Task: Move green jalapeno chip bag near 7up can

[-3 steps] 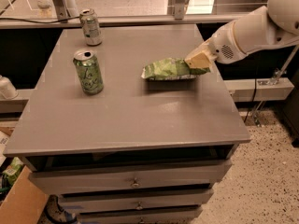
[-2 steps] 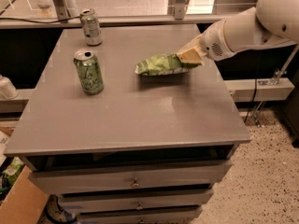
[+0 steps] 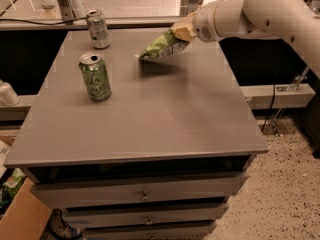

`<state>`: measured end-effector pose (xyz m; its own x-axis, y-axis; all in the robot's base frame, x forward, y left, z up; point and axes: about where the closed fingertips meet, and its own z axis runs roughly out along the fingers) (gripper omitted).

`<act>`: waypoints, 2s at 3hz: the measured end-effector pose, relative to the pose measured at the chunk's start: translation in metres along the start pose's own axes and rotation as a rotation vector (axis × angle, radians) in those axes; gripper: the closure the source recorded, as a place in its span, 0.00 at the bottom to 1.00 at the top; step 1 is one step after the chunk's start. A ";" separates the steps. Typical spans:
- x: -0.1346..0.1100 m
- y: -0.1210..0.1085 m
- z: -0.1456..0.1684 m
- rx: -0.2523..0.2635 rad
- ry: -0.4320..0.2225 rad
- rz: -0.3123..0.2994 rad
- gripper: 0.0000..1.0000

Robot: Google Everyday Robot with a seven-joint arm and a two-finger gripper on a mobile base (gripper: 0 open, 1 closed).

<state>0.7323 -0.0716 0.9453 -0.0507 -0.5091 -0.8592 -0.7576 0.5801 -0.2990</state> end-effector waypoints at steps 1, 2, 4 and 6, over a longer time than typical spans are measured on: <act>-0.027 -0.014 0.034 0.026 -0.057 -0.030 1.00; -0.046 -0.017 0.064 0.028 -0.090 -0.047 1.00; -0.052 0.004 0.140 -0.031 -0.089 -0.064 1.00; -0.042 0.021 0.183 -0.087 -0.057 -0.080 0.84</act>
Offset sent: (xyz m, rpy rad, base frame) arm 0.0842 0.0835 0.0273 0.0519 -0.1391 0.0358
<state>0.8382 0.0785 0.8995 0.0472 -0.5134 -0.8568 -0.8117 0.4802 -0.3324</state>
